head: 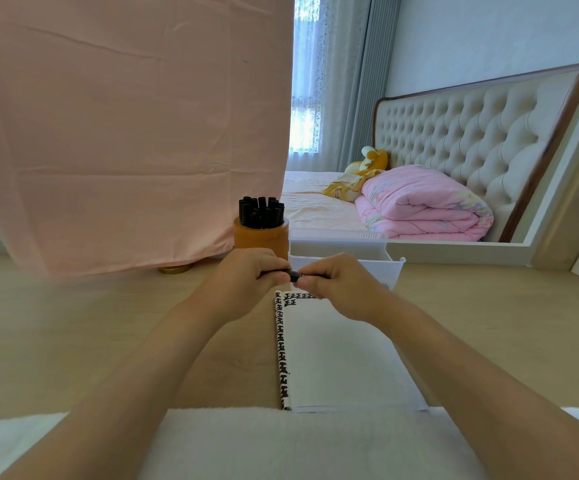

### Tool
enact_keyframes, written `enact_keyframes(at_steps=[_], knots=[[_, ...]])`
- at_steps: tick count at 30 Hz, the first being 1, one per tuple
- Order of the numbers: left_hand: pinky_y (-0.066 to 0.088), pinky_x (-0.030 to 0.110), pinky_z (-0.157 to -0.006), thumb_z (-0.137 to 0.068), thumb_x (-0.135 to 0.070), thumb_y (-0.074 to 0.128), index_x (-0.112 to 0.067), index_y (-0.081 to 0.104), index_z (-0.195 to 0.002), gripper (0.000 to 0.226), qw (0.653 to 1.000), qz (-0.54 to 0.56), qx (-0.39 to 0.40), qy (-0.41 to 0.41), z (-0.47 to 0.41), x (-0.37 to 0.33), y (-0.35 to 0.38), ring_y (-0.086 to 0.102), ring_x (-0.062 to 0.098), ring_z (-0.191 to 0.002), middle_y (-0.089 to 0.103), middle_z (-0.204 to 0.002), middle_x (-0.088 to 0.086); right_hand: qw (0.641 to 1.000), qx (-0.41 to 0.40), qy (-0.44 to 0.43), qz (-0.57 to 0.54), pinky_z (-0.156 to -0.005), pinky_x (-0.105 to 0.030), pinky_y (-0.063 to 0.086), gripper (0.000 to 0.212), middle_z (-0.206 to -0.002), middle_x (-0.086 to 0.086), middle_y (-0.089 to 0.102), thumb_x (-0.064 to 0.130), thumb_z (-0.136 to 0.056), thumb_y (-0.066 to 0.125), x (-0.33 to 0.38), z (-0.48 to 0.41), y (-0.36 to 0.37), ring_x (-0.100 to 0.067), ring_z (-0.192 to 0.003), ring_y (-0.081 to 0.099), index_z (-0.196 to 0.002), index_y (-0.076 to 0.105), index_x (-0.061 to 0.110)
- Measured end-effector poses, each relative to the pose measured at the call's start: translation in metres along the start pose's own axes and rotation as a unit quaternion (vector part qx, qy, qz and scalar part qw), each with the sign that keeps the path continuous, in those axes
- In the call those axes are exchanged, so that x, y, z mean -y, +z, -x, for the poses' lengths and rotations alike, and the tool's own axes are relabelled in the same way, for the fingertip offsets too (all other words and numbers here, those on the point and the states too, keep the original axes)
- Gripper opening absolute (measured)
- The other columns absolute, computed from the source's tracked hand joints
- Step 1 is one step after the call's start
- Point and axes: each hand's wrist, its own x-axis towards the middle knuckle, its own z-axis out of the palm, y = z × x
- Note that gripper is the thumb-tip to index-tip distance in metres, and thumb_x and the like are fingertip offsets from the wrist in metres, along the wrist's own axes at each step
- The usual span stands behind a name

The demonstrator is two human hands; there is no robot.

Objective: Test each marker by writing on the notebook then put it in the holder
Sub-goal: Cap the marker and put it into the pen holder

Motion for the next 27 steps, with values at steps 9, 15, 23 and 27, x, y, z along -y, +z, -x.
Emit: enact_keyframes(at_steps=[9, 15, 23, 27], knots=[[0.042, 0.014, -0.074, -0.092, -0.023, 0.066, -0.031, 0.071, -0.106, 0.017, 0.997, 0.035, -0.058, -0.022, 0.006, 0.009, 0.01, 0.056, 0.003, -0.086, 0.064, -0.094, -0.015, 0.999, 0.003, 0.041, 0.015, -0.066, -0.026, 0.036, 0.034, -0.07, 0.005, 0.054, 0.024, -0.105, 0.044, 0.005, -0.001, 0.004, -0.01, -0.068, 0.046, -0.075, 0.06, 0.023], [0.047, 0.025, -0.088, -0.094, -0.032, 0.062, -0.036, 0.057, -0.124, 0.031, 0.992, -0.001, -0.054, -0.116, 0.018, 0.041, 0.021, 0.052, 0.001, -0.099, 0.06, -0.104, -0.019, 0.995, -0.043, 0.076, 0.038, -0.067, -0.029, 0.047, 0.014, -0.081, 0.002, 0.058, 0.023, -0.102, 0.052, 0.001, -0.007, 0.005, -0.017, -0.073, 0.054, -0.097, 0.065, 0.023], [0.042, 0.031, -0.102, -0.094, -0.026, 0.06, -0.028, 0.051, -0.133, 0.04, 0.967, 0.054, -0.192, -0.156, -0.004, 0.047, 0.012, 0.045, 0.008, -0.12, 0.052, -0.126, -0.013, 0.964, -0.238, 0.091, -0.076, -0.088, -0.041, 0.056, 0.014, -0.101, 0.003, 0.069, 0.026, -0.095, 0.063, 0.019, -0.052, -0.007, -0.02, -0.096, 0.066, -0.108, 0.065, 0.022], [0.029, 0.026, -0.101, -0.091, -0.027, 0.061, -0.023, 0.041, -0.142, 0.055, 0.964, 0.046, -0.204, -0.166, -0.037, 0.045, -0.01, 0.032, 0.018, -0.13, 0.044, -0.138, -0.003, 0.954, -0.275, 0.068, -0.096, -0.083, -0.044, 0.059, 0.01, -0.099, 0.003, 0.069, 0.022, -0.094, 0.064, 0.026, -0.087, -0.015, -0.021, -0.093, 0.07, -0.104, 0.063, 0.021]])
